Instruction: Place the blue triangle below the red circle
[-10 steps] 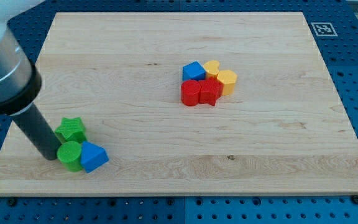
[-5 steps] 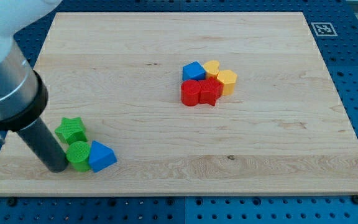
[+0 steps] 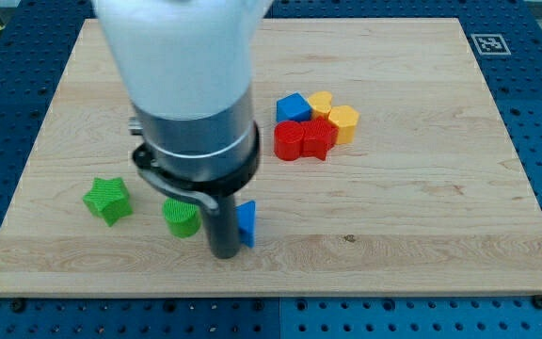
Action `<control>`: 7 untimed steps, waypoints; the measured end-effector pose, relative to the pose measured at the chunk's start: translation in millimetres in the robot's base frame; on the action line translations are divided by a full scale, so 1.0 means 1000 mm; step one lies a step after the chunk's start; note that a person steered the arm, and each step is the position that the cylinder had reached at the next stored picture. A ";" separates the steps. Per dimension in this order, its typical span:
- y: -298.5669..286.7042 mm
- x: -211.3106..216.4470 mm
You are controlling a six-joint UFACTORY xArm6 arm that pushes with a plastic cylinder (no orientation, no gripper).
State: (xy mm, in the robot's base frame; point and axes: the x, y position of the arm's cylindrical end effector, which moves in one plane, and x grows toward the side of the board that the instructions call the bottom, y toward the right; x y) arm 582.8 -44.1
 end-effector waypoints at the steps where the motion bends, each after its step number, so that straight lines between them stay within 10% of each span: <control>1: 0.030 -0.003; 7: -0.011 -0.091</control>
State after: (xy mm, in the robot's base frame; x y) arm 491.9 -55.2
